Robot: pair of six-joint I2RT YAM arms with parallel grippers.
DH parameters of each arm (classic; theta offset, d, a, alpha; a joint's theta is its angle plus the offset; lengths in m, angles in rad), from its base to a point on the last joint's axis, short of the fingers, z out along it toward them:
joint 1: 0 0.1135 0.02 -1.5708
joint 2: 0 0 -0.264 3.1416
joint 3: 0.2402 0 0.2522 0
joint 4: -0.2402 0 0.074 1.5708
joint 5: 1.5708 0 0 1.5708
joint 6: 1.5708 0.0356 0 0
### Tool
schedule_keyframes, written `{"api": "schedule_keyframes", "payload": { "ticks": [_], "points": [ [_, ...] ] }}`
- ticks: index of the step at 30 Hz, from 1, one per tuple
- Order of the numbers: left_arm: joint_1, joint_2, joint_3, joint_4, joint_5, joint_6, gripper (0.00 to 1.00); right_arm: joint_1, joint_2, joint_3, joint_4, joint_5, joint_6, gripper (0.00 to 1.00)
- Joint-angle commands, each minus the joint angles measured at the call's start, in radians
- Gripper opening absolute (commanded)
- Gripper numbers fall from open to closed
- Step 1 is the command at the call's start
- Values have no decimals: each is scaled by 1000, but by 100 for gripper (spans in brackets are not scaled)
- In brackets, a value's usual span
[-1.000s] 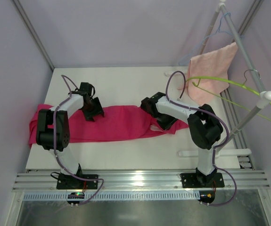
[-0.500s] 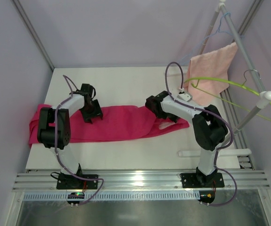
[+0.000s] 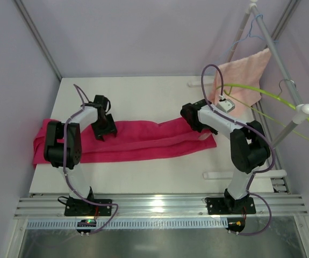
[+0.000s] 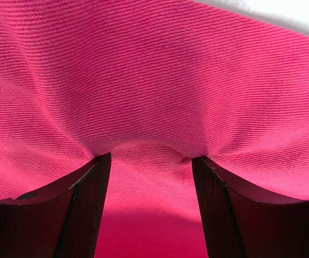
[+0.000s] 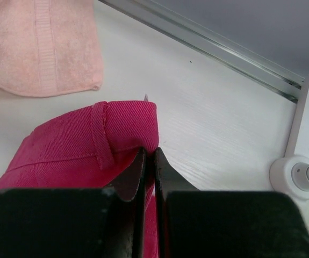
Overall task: Place the trousers on the hanger
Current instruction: Fold the trousers
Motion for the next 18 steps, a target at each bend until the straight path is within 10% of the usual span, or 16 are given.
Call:
{"api": "schedule_keyframes", "payload": {
  "ticks": [1,7,18],
  "points": [
    [14,42,-4,-54,-124,36,63,-19,-55,-34,-209,106,63,4],
    [13,-33,8,-62,-121,24,63,-7,19,-10,-170,-59,-155,52],
    [4,-328,-33,-77,-203,48,66,40,-240,-115,549,-734,-1048,56]
  ]
}}
